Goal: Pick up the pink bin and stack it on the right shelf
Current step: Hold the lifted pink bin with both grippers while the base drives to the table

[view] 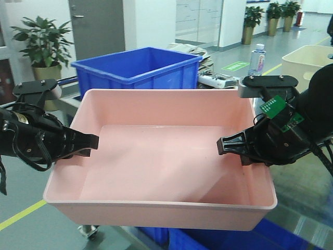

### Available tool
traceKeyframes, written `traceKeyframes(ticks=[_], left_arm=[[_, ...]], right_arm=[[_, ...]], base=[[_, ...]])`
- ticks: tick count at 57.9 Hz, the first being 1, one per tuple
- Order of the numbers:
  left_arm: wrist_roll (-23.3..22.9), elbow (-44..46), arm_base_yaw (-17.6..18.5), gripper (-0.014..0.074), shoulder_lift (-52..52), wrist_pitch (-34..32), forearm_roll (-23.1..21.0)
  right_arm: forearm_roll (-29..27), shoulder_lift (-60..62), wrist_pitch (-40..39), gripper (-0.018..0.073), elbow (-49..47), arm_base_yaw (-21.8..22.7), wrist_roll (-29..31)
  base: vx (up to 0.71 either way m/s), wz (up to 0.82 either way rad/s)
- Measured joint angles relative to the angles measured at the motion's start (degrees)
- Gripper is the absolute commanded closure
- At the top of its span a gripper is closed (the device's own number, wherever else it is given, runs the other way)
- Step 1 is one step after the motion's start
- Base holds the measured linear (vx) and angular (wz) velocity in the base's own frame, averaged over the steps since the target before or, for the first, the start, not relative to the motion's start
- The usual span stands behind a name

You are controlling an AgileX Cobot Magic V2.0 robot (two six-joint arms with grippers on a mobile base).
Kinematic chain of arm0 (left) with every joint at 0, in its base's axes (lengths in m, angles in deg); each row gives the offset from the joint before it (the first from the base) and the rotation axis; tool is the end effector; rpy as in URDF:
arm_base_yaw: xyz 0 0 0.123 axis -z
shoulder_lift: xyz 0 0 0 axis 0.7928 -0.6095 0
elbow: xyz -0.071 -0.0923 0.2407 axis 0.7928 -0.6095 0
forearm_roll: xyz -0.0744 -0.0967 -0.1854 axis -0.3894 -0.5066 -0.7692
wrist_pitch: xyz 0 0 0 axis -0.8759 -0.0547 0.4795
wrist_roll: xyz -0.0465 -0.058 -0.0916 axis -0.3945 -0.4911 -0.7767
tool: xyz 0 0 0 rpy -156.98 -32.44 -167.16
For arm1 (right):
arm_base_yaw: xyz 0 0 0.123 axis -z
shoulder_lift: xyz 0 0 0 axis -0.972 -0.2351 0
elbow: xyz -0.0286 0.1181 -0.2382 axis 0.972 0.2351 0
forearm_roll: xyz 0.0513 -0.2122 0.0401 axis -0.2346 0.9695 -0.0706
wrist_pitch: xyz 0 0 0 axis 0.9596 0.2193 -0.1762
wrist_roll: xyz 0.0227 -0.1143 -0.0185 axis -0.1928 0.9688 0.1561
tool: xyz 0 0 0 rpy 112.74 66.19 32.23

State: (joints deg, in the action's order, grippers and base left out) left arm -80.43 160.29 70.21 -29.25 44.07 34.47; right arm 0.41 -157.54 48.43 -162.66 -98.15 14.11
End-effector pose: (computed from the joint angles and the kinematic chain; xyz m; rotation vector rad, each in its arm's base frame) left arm 0.3025 -0.1175 0.3435 0.2508 2.2970 -0.4391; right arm 0.2919 0.0958 0.3571 -0.1140 2.4615 0.0632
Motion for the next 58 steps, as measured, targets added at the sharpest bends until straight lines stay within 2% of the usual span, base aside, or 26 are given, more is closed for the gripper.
traceKeyframes(ticks=[24, 58], left_arm=[[0.00, 0.00, 0.00, 0.0598, 0.00, 0.00, 0.05], [0.00, 0.00, 0.00, 0.0598, -0.05, -0.17, -0.11]], right_arm=[[0.00, 0.00, -0.23, 0.0568, 0.00, 0.00, 0.00], [0.14, 0.00, -0.16, 0.0568, 0.00, 0.00, 0.00]], base=[[0.39, -0.40], [0.27, -0.80]])
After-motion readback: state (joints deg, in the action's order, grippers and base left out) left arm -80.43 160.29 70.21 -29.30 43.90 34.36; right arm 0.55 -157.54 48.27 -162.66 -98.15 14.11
